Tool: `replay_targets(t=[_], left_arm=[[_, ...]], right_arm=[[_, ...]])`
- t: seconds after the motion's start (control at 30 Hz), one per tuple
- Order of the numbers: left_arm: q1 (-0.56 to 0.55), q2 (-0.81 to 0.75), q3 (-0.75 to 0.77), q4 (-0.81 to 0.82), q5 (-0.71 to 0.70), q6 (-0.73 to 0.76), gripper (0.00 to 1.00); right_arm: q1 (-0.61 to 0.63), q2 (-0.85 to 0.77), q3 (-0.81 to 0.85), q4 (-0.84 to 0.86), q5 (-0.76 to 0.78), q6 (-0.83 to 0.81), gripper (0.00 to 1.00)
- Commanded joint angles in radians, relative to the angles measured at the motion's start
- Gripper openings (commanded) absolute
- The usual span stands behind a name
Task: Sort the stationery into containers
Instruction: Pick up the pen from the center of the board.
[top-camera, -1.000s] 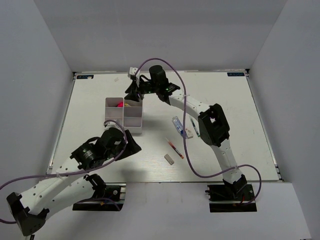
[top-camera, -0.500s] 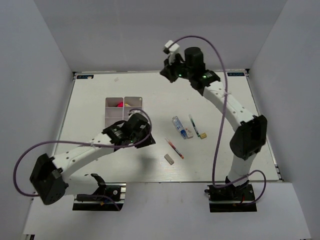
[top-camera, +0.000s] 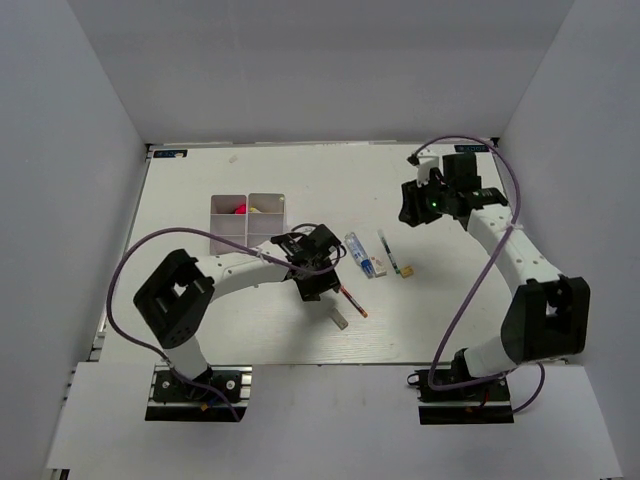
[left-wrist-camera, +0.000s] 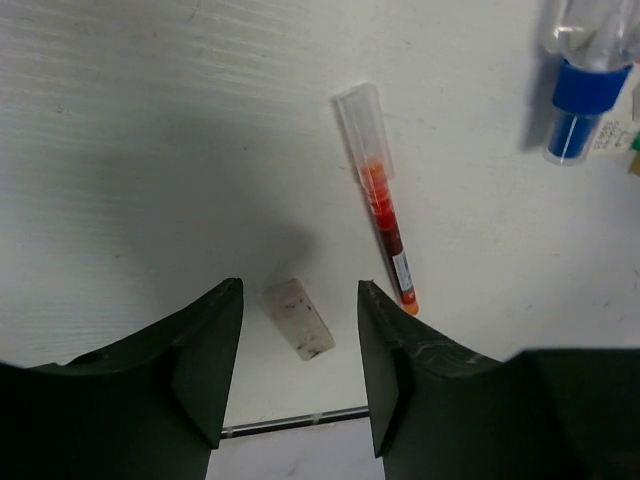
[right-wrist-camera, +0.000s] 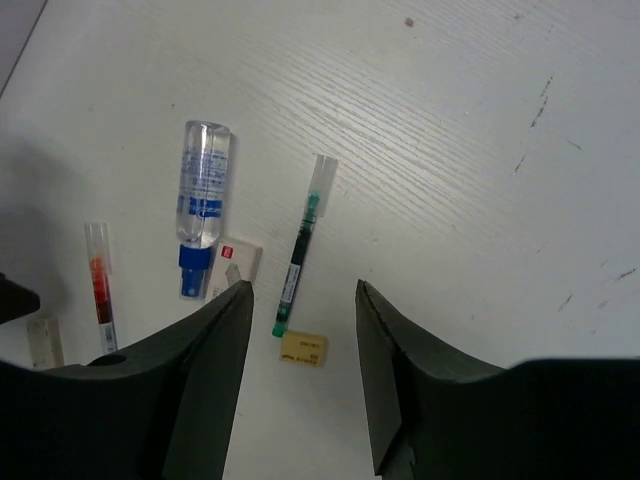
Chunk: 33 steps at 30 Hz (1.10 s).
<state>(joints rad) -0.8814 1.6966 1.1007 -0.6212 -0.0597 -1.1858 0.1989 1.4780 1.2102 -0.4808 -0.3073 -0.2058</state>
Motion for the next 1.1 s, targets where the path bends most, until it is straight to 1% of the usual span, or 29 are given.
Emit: replay_targets(t=[0.0, 0.03, 0.23, 0.33, 0.4, 0.57, 0.7, 0.73, 0.77, 0.83, 1.0, 1.07], left_arm=[[-0.005, 0.014, 0.068, 0.027, 0.004, -0.063, 0.60], [-0.005, 0.027, 0.082, 0.028, 0.004, -0.063, 0.60], [-0.014, 0.143, 0.186, 0.028, 0.023, -0.072, 0.60], [-0.014, 0.205, 0.238, -0.032, 0.023, -0.093, 0.60], [-0.014, 0.238, 0.295, -0.110, 0.023, -0.104, 0.59], [-0.014, 0.247, 0.304, -0.110, 0.003, -0.104, 0.57], [-0.014, 0.316, 0.370, -0.166, -0.006, -0.104, 0.51], [-0.014, 0.342, 0.395, -0.181, -0.006, -0.104, 0.47], [-0.014, 0.353, 0.406, -0.181, -0.006, -0.104, 0.47], [-0.014, 0.364, 0.418, -0.193, 0.003, -0.094, 0.44], [-0.014, 0.396, 0.418, -0.209, 0.023, -0.061, 0.43], [-0.014, 0.396, 0.406, -0.218, 0.034, -0.026, 0.43]], right_arm=[[-0.013, -0.099, -0.060, 0.047, -0.055, 0.013, 0.52], [-0.018, -0.120, -0.095, 0.050, -0.058, 0.011, 0.52], [-0.032, -0.185, -0.169, 0.059, -0.076, 0.011, 0.52], [-0.032, -0.214, -0.196, 0.067, -0.075, 0.011, 0.52], [-0.038, -0.225, -0.215, 0.068, -0.078, 0.014, 0.52], [-0.042, -0.243, -0.245, 0.074, -0.088, 0.026, 0.52], [-0.047, -0.252, -0.261, 0.077, -0.099, 0.043, 0.52], [-0.049, -0.260, -0.265, 0.077, -0.098, 0.046, 0.52], [-0.047, -0.260, -0.268, 0.079, -0.099, 0.048, 0.52], [-0.053, -0.266, -0.270, 0.079, -0.096, 0.049, 0.52], [-0.056, -0.278, -0.285, 0.079, -0.099, 0.060, 0.52], [-0.062, -0.282, -0.287, 0.077, -0.105, 0.063, 0.52]])
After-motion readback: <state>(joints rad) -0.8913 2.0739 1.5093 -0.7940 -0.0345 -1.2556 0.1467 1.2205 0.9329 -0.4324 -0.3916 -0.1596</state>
